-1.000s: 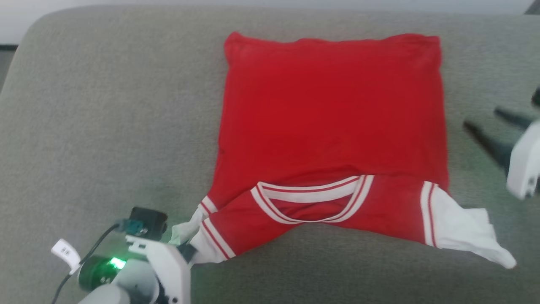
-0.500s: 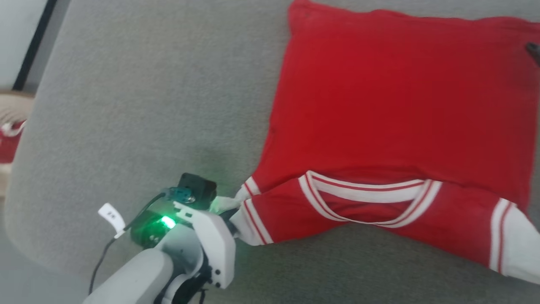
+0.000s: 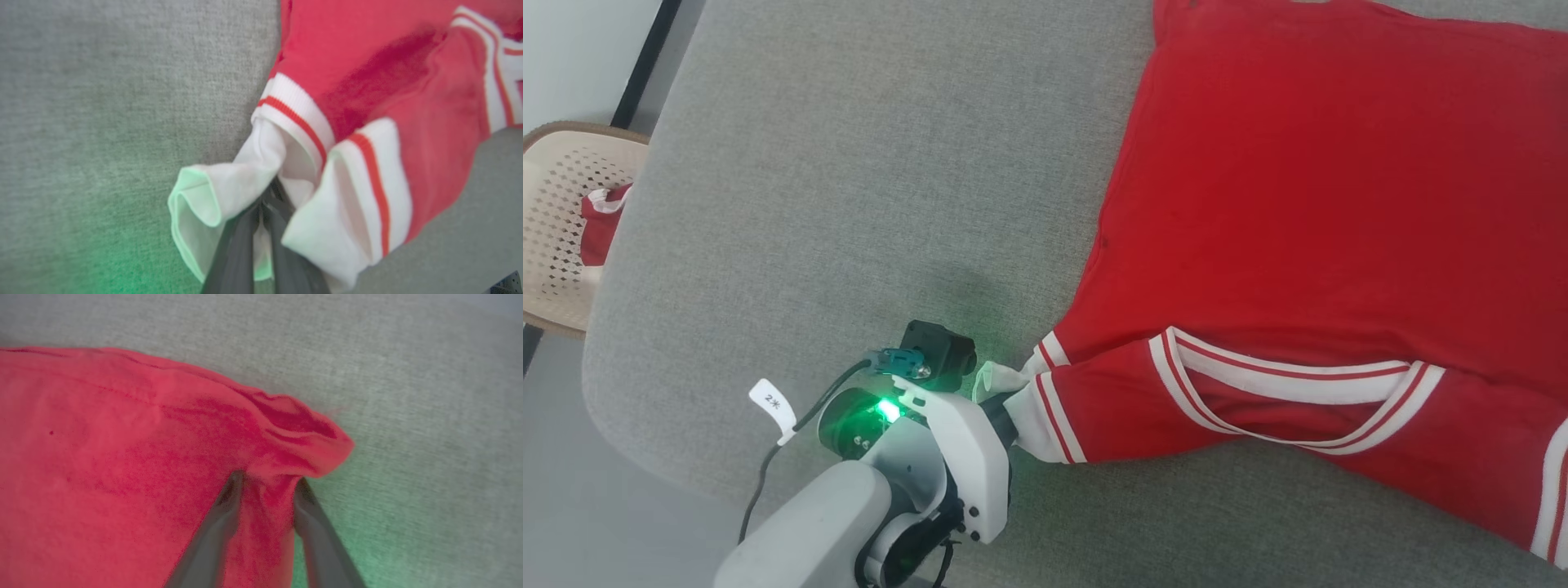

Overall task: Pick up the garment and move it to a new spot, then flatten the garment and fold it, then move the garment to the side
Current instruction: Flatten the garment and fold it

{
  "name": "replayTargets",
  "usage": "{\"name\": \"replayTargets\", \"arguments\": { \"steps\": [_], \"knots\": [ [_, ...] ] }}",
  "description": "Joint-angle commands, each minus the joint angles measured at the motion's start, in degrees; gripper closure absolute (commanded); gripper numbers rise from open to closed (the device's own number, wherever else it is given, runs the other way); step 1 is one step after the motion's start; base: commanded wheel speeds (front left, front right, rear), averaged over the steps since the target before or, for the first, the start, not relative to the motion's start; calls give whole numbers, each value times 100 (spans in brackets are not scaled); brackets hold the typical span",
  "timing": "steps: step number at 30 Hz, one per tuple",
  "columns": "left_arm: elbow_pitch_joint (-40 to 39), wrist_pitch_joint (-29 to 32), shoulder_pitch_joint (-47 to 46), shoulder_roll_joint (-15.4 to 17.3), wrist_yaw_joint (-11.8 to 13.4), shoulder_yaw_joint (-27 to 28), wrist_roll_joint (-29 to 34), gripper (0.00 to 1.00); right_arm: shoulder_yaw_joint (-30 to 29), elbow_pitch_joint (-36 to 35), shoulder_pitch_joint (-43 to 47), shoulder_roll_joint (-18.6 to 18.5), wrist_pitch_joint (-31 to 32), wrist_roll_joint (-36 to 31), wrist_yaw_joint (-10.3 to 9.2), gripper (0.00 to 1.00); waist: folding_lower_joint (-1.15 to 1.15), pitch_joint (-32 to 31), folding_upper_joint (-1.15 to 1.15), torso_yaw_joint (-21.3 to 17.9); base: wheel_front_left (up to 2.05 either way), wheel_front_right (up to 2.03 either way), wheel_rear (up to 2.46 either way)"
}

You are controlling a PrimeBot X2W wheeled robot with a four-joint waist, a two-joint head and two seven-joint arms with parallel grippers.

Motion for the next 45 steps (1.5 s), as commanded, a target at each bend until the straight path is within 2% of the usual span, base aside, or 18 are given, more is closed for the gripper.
{"name": "replayTargets", "arguments": {
  "steps": [1, 8, 16, 22, 30, 36, 41, 42, 43, 44, 45],
  "knots": [
    [411, 61, 30, 86, 127, 9, 10, 100, 185, 302, 538, 196, 199, 40, 2, 100, 0, -9, -1, -27, 0, 0, 0],
    [637, -62, 11, 225, 183, 215, -102, 100, 429, -176, 479, 93, 67, 257, 0, 100, 0, -232, -1, -333, 0, 0, 0],
    [587, -87, 138, 556, 295, 435, -144, 100, 807, -1310, 979, -98, 235, 750, -1, 100, 0, -564, -1, -901, 0, 0, 0],
    [468, -83, 270, 766, 356, 552, -226, 100, 841, -2431, 1856, -341, 361, 1222, -1, 100, 0, -771, -1, -1315, 0, 0, 0],
    [297, -56, 416, 941, 428, 616, -268, 100, 329, -3516, 3299, -485, 460, 1407, -1, 100, 0, -892, -1, -1687, 0, 0, 0],
    [229, -23, 457, 1003, 453, 611, -280, 100, -427, -4030, 4639, -177, 470, 1235, -1, 100, 0, -909, -1, -1817, 0, 0, 0],
    [259, -29, 482, 1012, 452, 600, -296, 100, -766, -3939, 5317, 390, 316, 832, -1, 100, 0, -918, -1, -1879, 0, 0, 0],
    [273, -26, 485, 1015, 441, 590, -299, 100, -808, -3872, 5364, 476, 265, 711, -3, 69, 0, -926, -1, -1884, 0, 0, 0],
    [294, -25, 488, 1019, 425, 581, -308, 100, -870, -3752, 5414, 640, 196, 584, -3, 13, 0, -946, -1, -1893, 0, 0, 0],
    [302, -27, 489, 1026, 419, 581, -311, 100, -873, -3720, 5437, 678, 205, 522, -3, 0, 0, -953, -1, -1895, 0, 0, 0],
    [314, -34, 493, 1032, 417, 578, -312, 100, -919, -3725, 5439, 734, 185, 493, -3, 0, 0, -964, -1, -1900, 0, 0, 0]
  ]
}}
